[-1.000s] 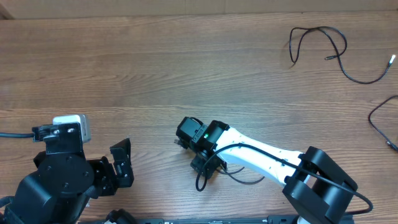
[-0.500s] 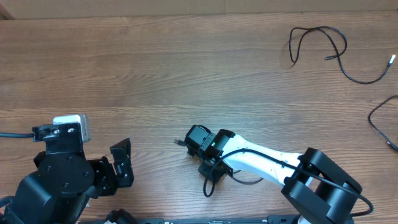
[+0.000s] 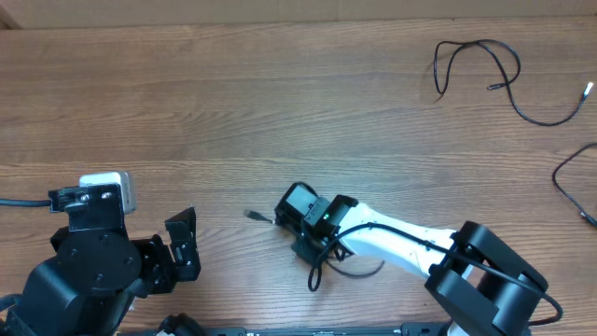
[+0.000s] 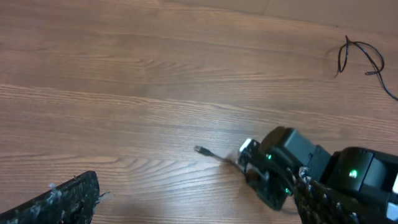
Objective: Untangle cables
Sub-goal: 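Drag the held cable with the right gripper toward the upper right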
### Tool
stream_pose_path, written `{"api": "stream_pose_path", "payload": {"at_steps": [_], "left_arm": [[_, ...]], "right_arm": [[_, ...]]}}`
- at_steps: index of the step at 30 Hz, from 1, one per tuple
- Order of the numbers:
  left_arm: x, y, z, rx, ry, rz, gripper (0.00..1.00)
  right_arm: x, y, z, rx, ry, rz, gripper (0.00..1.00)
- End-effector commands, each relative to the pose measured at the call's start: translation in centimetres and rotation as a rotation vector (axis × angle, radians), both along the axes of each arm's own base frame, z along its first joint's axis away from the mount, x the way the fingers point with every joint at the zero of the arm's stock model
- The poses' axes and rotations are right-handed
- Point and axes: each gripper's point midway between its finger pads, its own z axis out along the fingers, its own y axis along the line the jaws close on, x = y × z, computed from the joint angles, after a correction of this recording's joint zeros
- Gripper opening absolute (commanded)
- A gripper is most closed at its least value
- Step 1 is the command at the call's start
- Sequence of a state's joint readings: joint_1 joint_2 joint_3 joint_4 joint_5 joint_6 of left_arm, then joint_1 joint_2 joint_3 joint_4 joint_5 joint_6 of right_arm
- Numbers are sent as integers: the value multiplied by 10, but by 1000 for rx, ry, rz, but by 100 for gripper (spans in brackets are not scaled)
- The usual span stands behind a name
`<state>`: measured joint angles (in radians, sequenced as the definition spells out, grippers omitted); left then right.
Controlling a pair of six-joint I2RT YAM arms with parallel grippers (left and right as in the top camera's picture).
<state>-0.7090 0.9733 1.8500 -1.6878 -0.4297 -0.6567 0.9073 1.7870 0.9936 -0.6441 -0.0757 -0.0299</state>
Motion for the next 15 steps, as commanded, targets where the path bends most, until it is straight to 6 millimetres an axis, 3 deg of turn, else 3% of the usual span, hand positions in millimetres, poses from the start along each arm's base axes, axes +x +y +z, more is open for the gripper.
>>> {"api": "stream_pose_path", "payload": {"at_steps": [1, 3, 7, 11, 15], "left_arm": [[0, 0, -1, -13, 7, 14, 99], [0, 0, -1, -13, 7, 14, 100], [0, 0, -1, -13, 7, 14, 100], [0, 0, -1, -13, 7, 14, 100], [0, 0, -1, -13, 7, 14, 100]], "right_arm": [[33, -34, -17, -70, -48, -109, 4], [58, -50, -16, -54, -61, -196, 4], [110, -102, -12, -29, -91, -409, 4], [150, -159, -4, 11, -101, -616, 4], [181, -196, 7, 157, -105, -757, 4]]}}
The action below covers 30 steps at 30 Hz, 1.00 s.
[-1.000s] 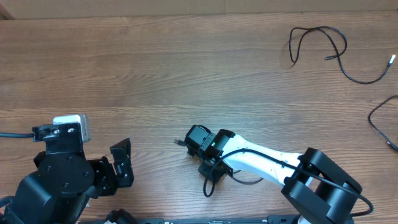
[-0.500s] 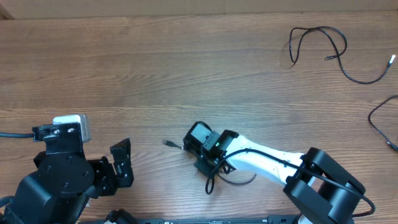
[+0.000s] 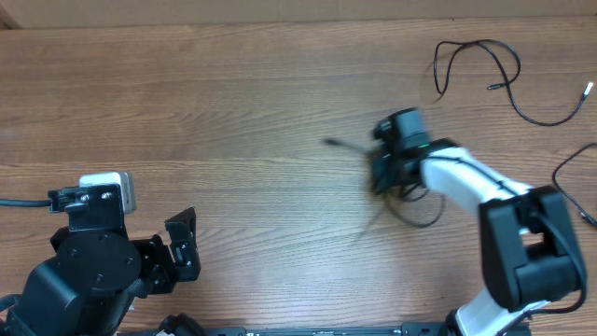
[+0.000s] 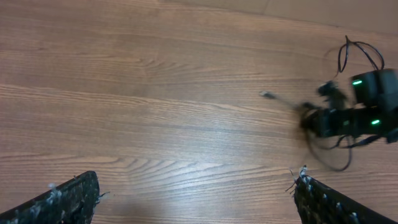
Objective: Untangle cables
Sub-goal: 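Drag the held cable with the right gripper toward the upper right, then release the cable near the upper right and lift the right gripper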
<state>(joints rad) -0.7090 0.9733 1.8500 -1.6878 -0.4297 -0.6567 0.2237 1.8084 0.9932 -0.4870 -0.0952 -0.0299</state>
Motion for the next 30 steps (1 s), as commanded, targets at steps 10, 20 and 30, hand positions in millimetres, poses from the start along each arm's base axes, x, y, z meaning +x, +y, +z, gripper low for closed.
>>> {"api": "stream_pose_path", "payload": {"at_steps": [10, 20, 30], "left_arm": [[0, 0, -1, -13, 6, 14, 99], [0, 0, -1, -13, 7, 14, 99], [0, 0, -1, -13, 7, 14, 100]], "right_arm": [[42, -83, 13, 86, -101, -197, 4], [47, -85, 19, 65, -124, -145, 11], [80, -85, 121, 79, -126, -174, 100]]}}
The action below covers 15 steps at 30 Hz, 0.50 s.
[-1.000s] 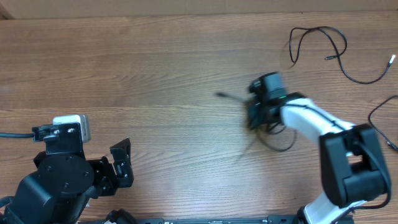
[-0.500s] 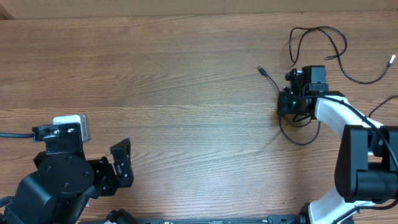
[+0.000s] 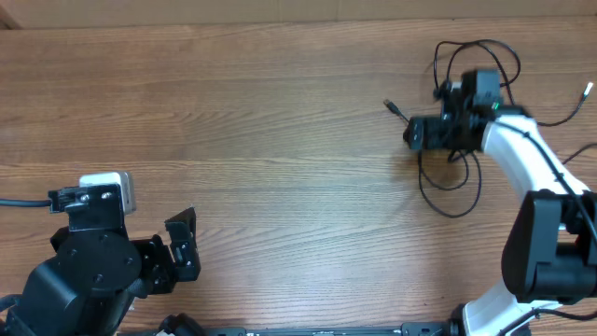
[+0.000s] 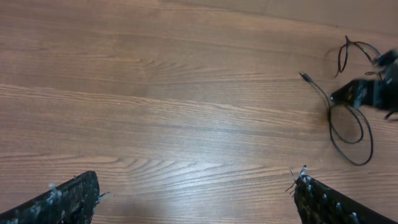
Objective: Untangle cables
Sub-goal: 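Release the cable near the upper right and lift the right gripper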
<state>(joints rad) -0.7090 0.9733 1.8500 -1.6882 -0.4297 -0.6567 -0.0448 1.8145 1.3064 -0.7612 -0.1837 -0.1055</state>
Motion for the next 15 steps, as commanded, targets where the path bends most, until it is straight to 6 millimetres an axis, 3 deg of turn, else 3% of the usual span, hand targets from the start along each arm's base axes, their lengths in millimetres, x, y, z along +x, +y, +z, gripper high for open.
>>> {"api": "stream_pose_path", "payload": {"at_steps": [1, 8, 12, 15], "left_arm": [[0, 0, -1, -13, 6, 14, 100], [0, 0, -1, -13, 6, 14, 99], [0, 0, -1, -13, 6, 14, 100], [0, 0, -1, -13, 6, 14, 100]], "right_arm": [[28, 0, 62, 13, -98, -19, 100], [36, 1, 202, 45, -299, -75, 100], [20, 7, 302, 88, -513, -109, 100], [-4, 24, 377, 145, -709, -46, 100]]}}
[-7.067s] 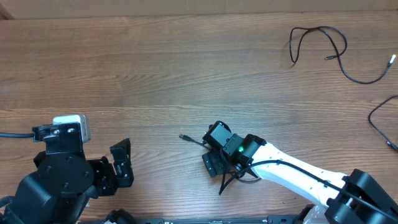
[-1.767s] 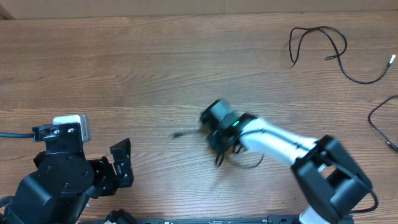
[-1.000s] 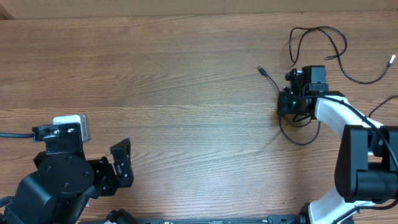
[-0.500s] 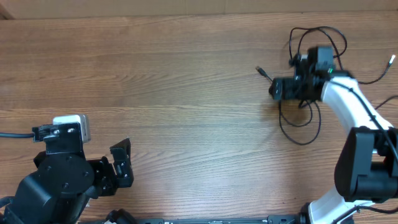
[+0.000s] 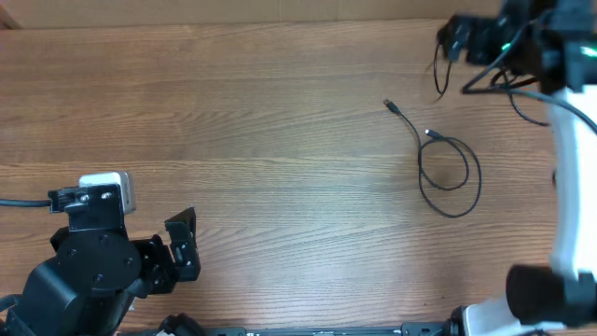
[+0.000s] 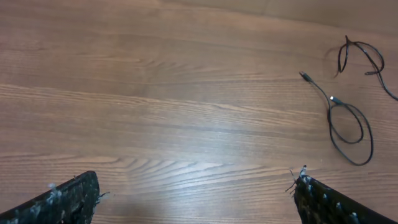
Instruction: Untangle cables
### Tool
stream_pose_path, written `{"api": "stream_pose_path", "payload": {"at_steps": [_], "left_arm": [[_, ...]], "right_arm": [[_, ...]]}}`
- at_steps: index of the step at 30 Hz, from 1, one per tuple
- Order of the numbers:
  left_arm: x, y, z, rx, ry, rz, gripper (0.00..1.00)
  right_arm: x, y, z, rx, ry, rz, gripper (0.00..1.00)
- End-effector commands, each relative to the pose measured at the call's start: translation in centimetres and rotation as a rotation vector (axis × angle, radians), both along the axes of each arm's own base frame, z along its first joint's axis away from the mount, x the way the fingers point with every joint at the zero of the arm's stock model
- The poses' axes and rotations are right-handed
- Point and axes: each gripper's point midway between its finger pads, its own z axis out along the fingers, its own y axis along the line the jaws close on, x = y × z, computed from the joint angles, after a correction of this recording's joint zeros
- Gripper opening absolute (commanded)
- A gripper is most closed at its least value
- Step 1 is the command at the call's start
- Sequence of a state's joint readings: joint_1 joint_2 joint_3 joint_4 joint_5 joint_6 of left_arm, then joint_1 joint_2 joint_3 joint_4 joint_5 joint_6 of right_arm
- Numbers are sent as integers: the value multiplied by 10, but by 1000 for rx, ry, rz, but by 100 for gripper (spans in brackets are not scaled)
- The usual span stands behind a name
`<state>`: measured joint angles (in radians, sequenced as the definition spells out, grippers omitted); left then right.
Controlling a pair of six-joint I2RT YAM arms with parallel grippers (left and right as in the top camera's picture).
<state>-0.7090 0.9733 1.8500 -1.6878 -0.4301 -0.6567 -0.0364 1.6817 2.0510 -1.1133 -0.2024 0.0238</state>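
Observation:
A thin black cable [image 5: 421, 177] lies loose on the wooden table right of centre, curled in one loop with both plug ends free; the left wrist view shows this cable [image 6: 329, 124] too. A second black cable [image 5: 436, 77] sits at the far right corner, also seen as a small tangle [image 6: 340, 59]. My right gripper [image 5: 452, 37] hovers over that corner, blurred, partly covering the second cable. My left gripper [image 5: 183, 246] is parked open at the near left, nothing between its fingers [image 6: 74, 199].
The right arm's white link [image 5: 571, 140] runs down the right edge of the table. The bare wood table [image 5: 233, 112] stretches from the left gripper to the cables.
The right gripper was on the looped cable beside the far-right tangle. Now that cable lies free on the table and the gripper is farther back at the corner.
The right gripper first held a bunched cable near the table's front centre. It then had it at mid-right, then close to the far-right tangle with a loop trailing. Now the cable lies spread out alone. The left arm stayed parked.

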Motion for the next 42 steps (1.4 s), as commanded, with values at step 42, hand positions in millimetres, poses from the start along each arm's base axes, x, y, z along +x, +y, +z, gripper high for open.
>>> {"api": "stream_pose_path", "payload": {"at_steps": [42], "left_arm": [[0, 0, -1, -13, 7, 14, 100]], "right_arm": [[-201, 25, 65, 29, -742, 55, 100]]}}
